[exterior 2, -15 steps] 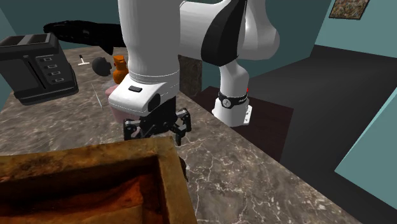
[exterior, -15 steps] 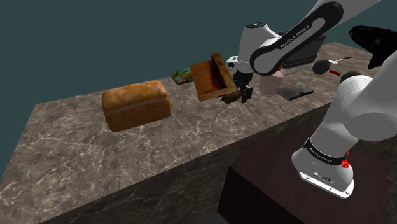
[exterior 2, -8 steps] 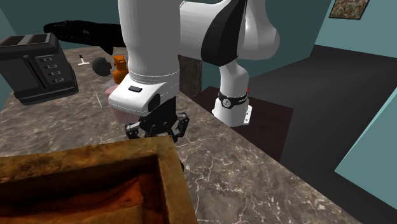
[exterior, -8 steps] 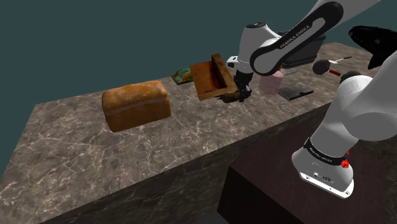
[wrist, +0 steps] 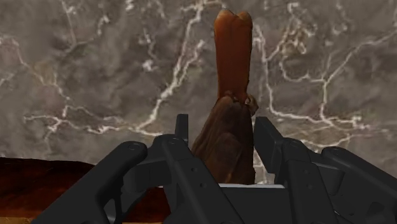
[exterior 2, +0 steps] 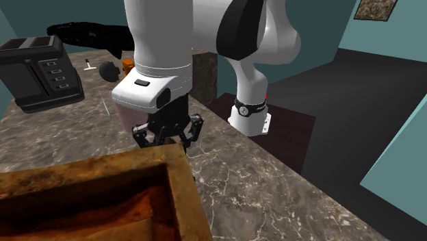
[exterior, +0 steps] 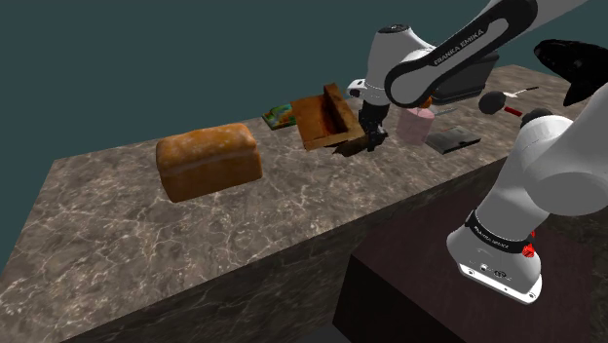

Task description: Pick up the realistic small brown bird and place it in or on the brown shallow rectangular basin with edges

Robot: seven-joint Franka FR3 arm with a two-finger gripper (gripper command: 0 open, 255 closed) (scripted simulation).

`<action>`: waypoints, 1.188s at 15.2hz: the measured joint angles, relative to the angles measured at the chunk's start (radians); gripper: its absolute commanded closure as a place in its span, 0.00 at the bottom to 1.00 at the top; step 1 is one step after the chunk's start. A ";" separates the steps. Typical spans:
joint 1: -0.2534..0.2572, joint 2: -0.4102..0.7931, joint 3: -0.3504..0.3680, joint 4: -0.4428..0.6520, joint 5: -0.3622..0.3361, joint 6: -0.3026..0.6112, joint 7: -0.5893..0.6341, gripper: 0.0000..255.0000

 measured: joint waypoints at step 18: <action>0.001 -0.173 0.033 0.126 0.018 -0.297 -0.018 1.00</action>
